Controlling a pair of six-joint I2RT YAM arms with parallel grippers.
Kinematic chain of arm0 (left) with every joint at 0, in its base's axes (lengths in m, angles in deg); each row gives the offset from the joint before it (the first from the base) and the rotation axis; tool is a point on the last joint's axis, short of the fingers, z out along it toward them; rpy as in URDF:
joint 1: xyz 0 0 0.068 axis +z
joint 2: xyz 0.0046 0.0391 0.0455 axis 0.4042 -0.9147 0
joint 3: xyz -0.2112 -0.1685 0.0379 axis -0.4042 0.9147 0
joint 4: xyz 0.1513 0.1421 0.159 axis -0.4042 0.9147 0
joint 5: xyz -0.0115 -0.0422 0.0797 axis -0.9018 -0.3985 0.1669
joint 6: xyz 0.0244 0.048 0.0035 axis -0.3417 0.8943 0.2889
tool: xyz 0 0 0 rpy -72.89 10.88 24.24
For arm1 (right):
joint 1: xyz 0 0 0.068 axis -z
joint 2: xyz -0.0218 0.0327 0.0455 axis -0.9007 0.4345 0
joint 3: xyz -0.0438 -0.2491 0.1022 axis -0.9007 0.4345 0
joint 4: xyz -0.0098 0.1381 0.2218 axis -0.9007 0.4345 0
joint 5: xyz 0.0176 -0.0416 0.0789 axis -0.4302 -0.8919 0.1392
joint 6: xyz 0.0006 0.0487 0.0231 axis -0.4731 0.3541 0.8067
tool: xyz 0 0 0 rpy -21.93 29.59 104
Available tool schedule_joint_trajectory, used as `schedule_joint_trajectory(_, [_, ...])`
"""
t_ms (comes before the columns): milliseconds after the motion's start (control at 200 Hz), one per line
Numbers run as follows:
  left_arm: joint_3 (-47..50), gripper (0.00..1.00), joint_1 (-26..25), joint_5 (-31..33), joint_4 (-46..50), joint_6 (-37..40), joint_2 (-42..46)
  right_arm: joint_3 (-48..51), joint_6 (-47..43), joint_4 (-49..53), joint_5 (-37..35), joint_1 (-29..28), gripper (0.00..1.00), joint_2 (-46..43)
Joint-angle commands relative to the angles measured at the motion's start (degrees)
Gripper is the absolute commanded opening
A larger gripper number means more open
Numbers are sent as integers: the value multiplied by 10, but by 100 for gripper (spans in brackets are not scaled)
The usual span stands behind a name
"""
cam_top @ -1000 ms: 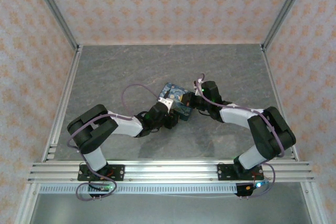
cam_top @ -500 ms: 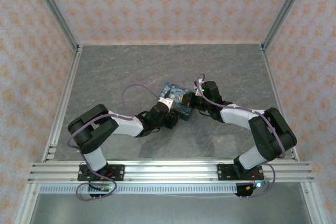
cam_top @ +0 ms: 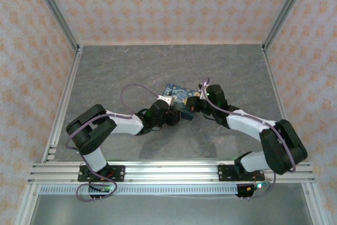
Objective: Unlock the padlock with the key
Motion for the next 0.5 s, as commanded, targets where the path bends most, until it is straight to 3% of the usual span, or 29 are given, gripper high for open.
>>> schedule_joint_trajectory(0, [-19, 35, 3, -20, -5, -32, 9, 15, -43, 23, -39, -3, 0, -49])
schedule_joint_trajectory(495, [-60, 38, 3, 39, 71, -23, -15, -34, -34, 57, -24, 12, 0, 22])
